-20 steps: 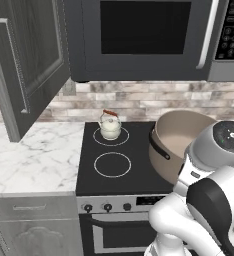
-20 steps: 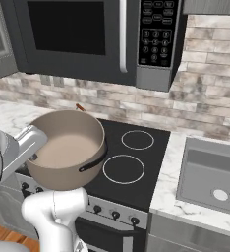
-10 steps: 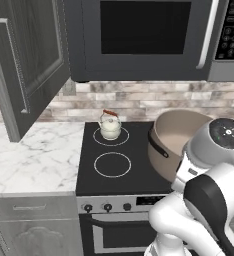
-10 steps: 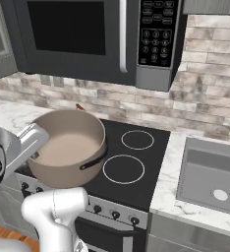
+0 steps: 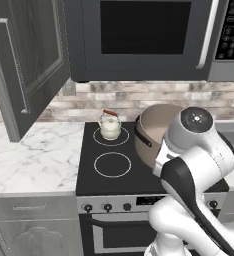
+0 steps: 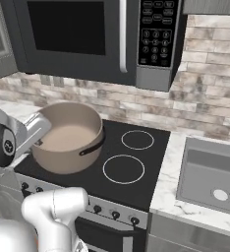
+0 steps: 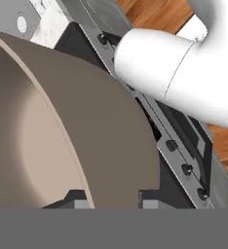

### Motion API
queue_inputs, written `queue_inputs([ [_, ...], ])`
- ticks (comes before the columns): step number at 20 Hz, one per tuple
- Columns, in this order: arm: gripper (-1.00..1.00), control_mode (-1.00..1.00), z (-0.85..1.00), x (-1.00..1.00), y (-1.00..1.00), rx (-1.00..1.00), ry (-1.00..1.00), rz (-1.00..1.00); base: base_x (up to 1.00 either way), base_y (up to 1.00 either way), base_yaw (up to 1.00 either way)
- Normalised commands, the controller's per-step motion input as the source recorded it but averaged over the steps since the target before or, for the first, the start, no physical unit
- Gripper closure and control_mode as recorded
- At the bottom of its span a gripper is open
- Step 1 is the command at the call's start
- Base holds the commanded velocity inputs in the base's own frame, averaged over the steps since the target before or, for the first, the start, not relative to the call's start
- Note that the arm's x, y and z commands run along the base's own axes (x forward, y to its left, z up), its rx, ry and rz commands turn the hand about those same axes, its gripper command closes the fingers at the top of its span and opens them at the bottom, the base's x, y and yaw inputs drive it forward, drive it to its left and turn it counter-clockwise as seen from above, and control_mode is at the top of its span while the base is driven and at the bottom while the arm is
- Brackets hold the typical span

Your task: Pick the kettle from the cabinet and place it on a stove burner. Then pick the pot from the counter and place it on another stove burner. Finally, turn both burners on.

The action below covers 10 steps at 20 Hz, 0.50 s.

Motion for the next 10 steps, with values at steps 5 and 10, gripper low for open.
queue_inputs([
  [5, 1.0, -1.0, -0.06, 0.36, 0.22, 0.0, 0.0, 0.03, 0.0, 0.0, 0.0],
  [10, 1.0, -1.0, -0.07, 0.34, 0.17, 0.0, 0.0, 0.04, 0.0, 0.0, 0.0],
])
